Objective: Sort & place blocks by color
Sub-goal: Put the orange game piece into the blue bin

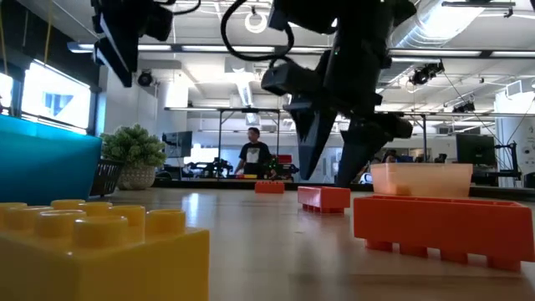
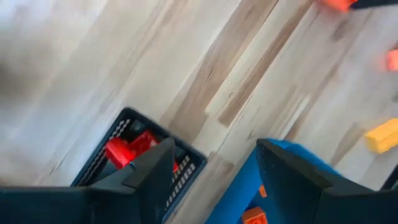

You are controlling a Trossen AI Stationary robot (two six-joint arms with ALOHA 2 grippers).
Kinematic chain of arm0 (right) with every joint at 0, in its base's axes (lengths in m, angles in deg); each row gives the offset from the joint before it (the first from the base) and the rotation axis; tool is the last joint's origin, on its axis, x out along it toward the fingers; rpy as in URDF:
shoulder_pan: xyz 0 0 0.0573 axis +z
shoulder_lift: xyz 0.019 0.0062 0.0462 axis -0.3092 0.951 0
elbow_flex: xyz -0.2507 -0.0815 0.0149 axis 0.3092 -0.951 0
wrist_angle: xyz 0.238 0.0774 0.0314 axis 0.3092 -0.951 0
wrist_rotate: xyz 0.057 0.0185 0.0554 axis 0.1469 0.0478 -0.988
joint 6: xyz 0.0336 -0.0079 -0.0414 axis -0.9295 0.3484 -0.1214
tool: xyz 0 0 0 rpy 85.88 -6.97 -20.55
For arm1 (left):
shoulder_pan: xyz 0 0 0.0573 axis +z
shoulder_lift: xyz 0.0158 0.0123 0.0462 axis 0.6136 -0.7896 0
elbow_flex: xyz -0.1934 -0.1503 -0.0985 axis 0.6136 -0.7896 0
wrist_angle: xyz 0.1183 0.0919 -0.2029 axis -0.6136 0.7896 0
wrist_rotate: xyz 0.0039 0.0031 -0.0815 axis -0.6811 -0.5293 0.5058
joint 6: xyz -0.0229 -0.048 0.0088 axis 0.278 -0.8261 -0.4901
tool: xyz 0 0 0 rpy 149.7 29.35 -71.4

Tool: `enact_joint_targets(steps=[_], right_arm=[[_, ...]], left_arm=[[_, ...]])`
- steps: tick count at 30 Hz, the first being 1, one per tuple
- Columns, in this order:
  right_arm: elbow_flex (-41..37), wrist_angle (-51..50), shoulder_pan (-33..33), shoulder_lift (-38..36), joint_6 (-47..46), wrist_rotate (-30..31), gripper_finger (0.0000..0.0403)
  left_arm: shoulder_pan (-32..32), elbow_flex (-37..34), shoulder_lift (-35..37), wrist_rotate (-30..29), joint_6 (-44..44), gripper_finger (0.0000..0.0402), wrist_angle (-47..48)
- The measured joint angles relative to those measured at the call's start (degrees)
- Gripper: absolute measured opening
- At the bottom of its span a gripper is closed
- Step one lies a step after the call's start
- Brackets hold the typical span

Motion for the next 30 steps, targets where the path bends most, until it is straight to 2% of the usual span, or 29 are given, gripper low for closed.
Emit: enact_joint_targets(steps=[6,10,14,17,18,23,27,30], right_arm=[[0.0,0.0,0.0,2.1,-0.3,-0.2,0.0235],[0.1,0.1,0.0,3.6,0.3,-1.3,0.0215],[0.1,-0.4,0.1,3.7,1.4,-1.5,0.0164],[0.2,0.3,0.1,3.3,3.5,-2.2,0.0109],[0.3,0.1,0.1,3.3,4.4,-2.5,0.0103],[2.1,0.9,0.3,3.1,10.3,-5.5,0.0103],[4.4,0.7,-0.1,2.2,15.5,-5.0,0.0103],[6.5,0.6,-0.9,1.2,18.8,-4.0,0.0103]], left_arm=[[0.0,1.2,0.8,0.0,-0.2,0.0211,-0.6],[0.0,1.2,0.8,0.0,-0.2,0.0211,-0.6],[0.0,1.2,0.7,0.8,-0.2,0.0211,-0.6],[0.0,1.2,0.7,3.4,-0.1,0.0211,-0.6],[0.0,1.2,0.7,4.3,-0.2,0.0211,-0.8],[0.0,1.2,0.7,10.0,0.0,0.0211,-5.1],[0.0,1.2,0.7,13.3,2.3,0.0211,-10.2],[0.0,1.2,0.7,13.7,3.4,0.0211,-13.6]])
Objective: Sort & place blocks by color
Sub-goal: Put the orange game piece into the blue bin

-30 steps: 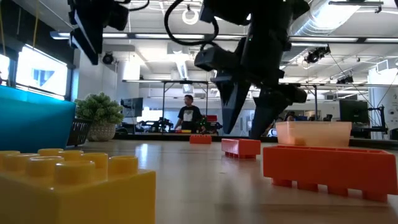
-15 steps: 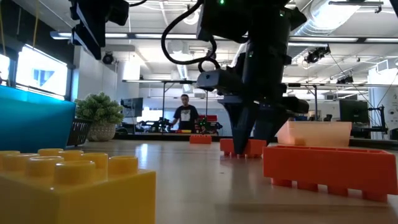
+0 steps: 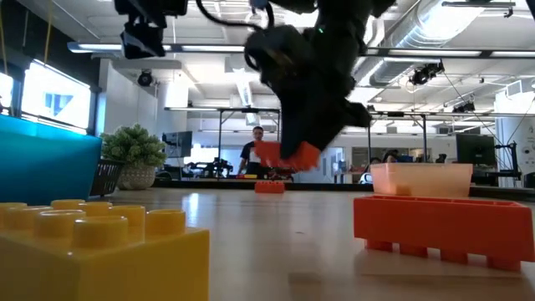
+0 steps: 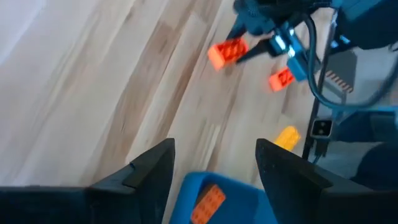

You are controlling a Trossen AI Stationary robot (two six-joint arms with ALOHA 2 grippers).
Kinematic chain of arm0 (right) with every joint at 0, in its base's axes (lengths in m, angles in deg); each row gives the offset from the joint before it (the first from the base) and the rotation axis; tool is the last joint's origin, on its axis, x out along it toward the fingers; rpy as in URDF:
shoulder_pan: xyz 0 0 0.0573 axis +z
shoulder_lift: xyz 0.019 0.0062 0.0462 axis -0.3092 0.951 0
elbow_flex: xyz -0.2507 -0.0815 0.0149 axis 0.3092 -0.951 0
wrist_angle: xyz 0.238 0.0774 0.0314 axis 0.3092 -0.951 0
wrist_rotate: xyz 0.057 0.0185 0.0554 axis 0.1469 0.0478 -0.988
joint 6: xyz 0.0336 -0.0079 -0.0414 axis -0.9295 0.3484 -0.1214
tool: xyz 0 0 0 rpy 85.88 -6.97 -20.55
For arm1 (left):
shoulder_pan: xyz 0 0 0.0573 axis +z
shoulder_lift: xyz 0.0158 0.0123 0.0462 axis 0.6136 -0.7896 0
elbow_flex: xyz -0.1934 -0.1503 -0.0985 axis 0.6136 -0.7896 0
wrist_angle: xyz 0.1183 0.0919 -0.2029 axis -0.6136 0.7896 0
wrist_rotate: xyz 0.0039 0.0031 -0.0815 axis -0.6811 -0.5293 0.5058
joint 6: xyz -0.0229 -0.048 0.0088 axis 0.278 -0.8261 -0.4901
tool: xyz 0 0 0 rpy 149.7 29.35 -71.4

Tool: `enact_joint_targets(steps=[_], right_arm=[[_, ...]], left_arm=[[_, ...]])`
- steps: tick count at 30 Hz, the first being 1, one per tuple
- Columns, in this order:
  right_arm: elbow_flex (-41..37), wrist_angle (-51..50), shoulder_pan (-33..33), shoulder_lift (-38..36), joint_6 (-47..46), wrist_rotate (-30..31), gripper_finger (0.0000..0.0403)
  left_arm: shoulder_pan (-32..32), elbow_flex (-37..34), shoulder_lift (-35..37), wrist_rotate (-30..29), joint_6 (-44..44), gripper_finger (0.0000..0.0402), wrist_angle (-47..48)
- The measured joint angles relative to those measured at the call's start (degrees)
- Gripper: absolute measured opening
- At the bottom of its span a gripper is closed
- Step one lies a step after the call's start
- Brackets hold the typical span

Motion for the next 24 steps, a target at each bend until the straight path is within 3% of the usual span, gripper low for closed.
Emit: enact_joint_targets(steps=[7,12,17,24], right_arm=[[8.5,-1.2,-0.4,-0.8,13.6,1.7,0.0103],[16.6,-4.6,-0.5,-0.8,23.9,7.7,0.0103],[23.1,-7.5,-1.4,-0.9,32.3,14.2,0.0103],[24.0,-8.2,-4.1,-1.0,37.4,14.9,0.0103]], left_arm=[[0.0,0.0,0.0,0.0,-14.6,0.0211,-5.9],[0.0,0.0,0.0,0.0,-25.8,0.0211,-6.7],[0.0,0.0,0.0,0.0,-32.5,0.0211,-6.7],[-0.3,0.0,0.0,0.0,-37.3,0.0211,-13.5]])
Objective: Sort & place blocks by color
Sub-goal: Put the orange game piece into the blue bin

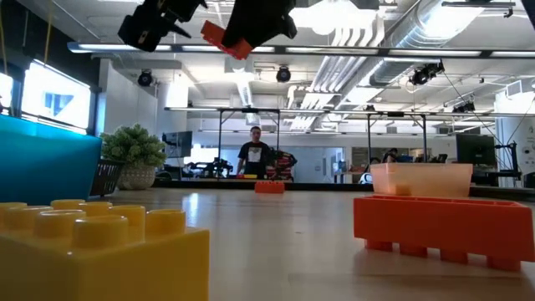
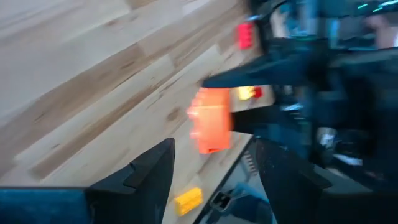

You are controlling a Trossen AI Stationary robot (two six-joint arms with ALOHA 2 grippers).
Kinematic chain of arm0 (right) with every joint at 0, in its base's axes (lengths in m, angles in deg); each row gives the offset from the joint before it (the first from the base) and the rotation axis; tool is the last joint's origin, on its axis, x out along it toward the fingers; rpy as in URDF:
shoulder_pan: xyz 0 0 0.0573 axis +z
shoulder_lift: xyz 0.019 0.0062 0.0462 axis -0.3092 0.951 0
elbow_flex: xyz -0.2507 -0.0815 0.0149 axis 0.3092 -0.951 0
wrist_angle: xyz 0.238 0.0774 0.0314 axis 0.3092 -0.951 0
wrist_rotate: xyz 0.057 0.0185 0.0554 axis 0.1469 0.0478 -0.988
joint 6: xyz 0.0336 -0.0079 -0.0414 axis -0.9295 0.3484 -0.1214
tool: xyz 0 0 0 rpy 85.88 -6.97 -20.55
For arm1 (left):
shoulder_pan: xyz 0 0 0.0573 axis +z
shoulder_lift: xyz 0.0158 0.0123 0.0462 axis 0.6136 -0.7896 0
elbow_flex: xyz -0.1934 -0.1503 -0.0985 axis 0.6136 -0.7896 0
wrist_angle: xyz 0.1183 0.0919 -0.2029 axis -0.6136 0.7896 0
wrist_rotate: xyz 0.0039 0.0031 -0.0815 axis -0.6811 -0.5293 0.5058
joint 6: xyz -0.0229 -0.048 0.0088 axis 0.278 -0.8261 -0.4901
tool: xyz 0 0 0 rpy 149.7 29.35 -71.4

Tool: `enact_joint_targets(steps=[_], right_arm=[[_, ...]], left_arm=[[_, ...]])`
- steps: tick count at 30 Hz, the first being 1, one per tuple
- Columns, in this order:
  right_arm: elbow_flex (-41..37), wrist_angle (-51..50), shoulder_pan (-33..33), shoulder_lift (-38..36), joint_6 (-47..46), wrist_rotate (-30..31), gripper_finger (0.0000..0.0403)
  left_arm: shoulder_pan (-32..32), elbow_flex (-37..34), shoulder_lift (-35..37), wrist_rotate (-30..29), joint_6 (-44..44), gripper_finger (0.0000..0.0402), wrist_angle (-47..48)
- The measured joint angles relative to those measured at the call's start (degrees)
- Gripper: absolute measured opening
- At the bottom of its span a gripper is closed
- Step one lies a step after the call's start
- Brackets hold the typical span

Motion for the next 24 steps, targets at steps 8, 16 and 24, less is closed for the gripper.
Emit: enact_joint_targets(steps=[8,16,24], right_arm=[[-0.1,2.4,-0.5,0.2,3.0,0.0,0.0103],[-0.1,5.1,-0.5,0.2,3.6,0.3,0.0103],[-0.1,5.1,-0.5,0.2,3.0,0.4,0.0103]], left_arm=[[-0.2,-0.2,-0.4,-1.3,-2.2,0.0211,-2.5],[-0.2,-0.3,-2.7,-2.0,-2.2,0.0211,-2.4],[-0.2,-0.3,-3.1,-1.9,-0.4,0.0211,-2.5]])
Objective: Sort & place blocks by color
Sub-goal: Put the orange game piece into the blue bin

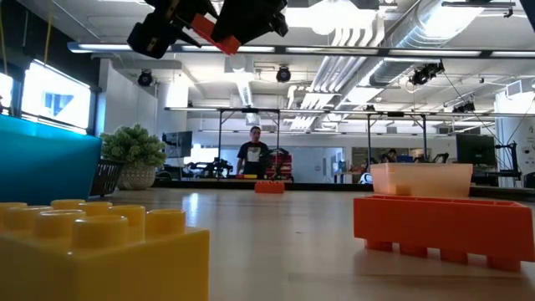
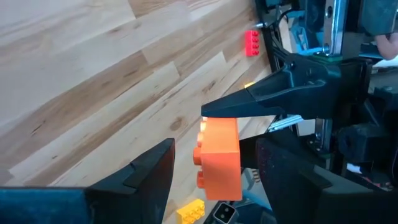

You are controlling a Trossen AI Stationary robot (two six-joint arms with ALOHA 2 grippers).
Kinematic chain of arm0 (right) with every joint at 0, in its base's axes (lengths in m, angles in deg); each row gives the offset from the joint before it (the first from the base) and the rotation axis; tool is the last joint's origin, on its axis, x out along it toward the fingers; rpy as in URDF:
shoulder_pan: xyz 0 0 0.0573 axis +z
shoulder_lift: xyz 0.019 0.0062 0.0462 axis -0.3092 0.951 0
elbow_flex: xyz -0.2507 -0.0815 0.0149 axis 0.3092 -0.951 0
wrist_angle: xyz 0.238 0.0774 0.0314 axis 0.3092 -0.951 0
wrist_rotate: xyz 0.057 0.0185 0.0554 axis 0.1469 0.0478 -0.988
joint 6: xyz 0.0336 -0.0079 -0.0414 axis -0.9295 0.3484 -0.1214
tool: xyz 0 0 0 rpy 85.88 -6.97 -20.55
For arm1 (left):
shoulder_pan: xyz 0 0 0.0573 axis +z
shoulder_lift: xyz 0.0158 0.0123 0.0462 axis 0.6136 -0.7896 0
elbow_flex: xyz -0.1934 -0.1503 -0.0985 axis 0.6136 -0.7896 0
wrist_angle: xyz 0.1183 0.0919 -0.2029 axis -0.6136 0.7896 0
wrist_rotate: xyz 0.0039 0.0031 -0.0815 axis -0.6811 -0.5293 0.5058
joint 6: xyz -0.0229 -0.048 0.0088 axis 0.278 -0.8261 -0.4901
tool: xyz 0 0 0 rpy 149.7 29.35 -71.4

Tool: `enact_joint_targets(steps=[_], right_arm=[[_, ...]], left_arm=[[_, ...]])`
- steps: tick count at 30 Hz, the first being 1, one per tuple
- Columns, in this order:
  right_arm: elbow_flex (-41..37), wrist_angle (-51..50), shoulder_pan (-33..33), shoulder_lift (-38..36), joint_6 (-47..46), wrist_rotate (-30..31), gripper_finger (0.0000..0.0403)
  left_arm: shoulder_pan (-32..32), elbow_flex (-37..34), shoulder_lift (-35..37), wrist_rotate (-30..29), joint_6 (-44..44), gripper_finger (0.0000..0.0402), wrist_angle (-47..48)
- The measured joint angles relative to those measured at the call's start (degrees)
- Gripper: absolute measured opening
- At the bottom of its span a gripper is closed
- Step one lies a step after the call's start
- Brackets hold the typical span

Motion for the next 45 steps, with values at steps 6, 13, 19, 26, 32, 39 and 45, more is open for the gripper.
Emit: enact_joint_targets(steps=[6,13,19,26,32,39,45], right_arm=[[0.0,0.6,-0.3,0.0,-1.7,1.2,0.0103],[0.0,1.0,-0.3,0.0,-2.7,1.2,0.0103],[-0.1,0.2,-0.4,0.0,-4.0,-0.6,0.0103],[-0.1,-0.8,-0.2,0.0,-6.8,-2.4,0.0175],[-0.1,-1.7,-0.2,0.0,-11.0,-7.7,0.02],[-0.1,-7.0,-0.1,0.0,-15.3,-8.8,0.0203],[-0.1,-9.6,-0.1,0.0,-16.7,-8.2,0.0204]], left_arm=[[0.0,0.0,0.0,0.4,1.3,0.0196,0.0],[0.0,0.1,-1.5,0.9,3.5,0.0154,-0.5],[-0.6,0.1,-2.3,1.0,6.3,0.0093,-0.7],[-2.2,0.1,-2.3,0.6,10.7,0.0067,-0.4],[-4.3,0.1,-2.1,0.8,12.6,0.0077,5.3],[-10.1,0.1,-2.1,1.5,15.3,0.0075,15.6],[-18.1,0.0,-2.1,1.5,15.9,0.0075,24.6]])
